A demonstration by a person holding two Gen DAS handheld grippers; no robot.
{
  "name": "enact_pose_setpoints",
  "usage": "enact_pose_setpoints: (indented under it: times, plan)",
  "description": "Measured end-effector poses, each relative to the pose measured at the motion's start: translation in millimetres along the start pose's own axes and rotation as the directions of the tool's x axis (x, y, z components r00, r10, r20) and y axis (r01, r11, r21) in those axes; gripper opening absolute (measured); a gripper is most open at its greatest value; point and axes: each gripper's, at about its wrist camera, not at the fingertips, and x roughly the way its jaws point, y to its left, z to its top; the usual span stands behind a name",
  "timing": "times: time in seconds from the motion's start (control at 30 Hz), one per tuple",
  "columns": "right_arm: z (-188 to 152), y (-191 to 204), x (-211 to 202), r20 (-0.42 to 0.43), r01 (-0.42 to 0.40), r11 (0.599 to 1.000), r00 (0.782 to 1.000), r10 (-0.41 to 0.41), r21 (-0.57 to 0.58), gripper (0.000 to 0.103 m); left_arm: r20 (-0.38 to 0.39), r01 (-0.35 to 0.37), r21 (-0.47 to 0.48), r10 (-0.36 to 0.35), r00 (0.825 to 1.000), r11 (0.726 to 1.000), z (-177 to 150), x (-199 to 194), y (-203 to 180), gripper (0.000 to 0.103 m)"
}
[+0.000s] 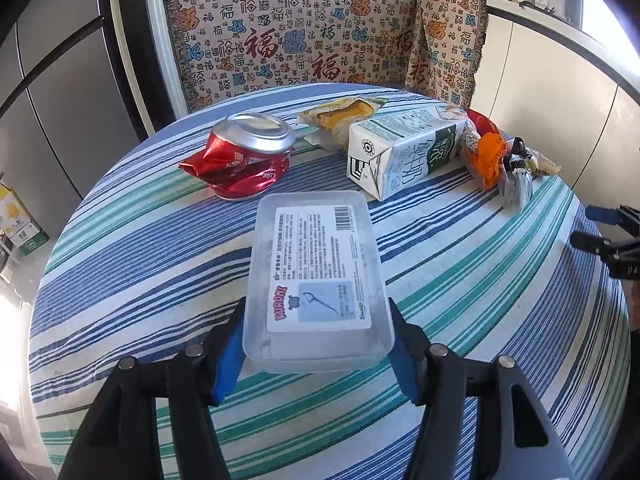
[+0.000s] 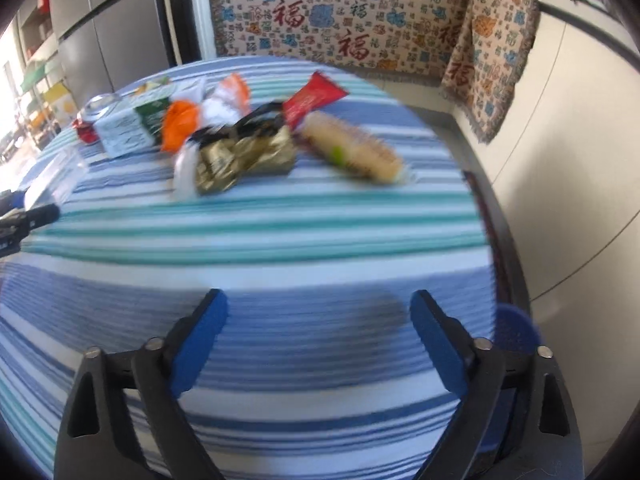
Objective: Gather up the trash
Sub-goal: 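Grasp the beige snack bar wrapper with right gripper and lift it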
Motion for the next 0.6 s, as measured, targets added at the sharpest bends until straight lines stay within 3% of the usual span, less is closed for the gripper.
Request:
enact_pose_setpoints:
  times: [0.1, 0.27, 0.37, 0.43, 0.5, 0.6]
  plan:
    - [25, -18, 10, 0.012, 0.027, 0.999, 1.0, -0.027, -0.021, 0.089, 0.009, -0.008, -0.007, 0.008, 1.0, 1.0, -1, 0, -1, 0.064]
    - [59, -25, 44, -0.013, -0.026, 0.996, 1.0, 0.025, -0.085, 0.084, 0.012, -0.007, -0.011, 0.007, 1.0, 1.0, -1, 0, -1, 0.065]
    - [65, -22, 60, -0.042, -0.078, 0.993, 0.996, 0.074, -0.092, 0.064, 0.012, -0.005, -0.013, 0.006, 1.0, 1.0, 0, 1, -1, 0.065]
    - [66, -24, 59, -0.029, -0.108, 0.992, 0.994, 0.107, -0.061, 0.04, 0.012, -0.005, -0.013, 0.005, 1.0, 1.0, -1, 0, 0, 0.065]
    - [60, -25, 52, -0.017, -0.122, 0.992, 0.992, 0.122, -0.022, 0.035, 0.012, -0.005, -0.013, 0.005, 1.0, 1.0, -1, 0, 0, 0.065]
    - [42, -21, 37, -0.043, -0.129, 0.991, 0.99, 0.131, 0.03, 0.035, 0.012, -0.005, -0.009, 0.005, 1.0, 1.0, 0, 0, -1, 0.063]
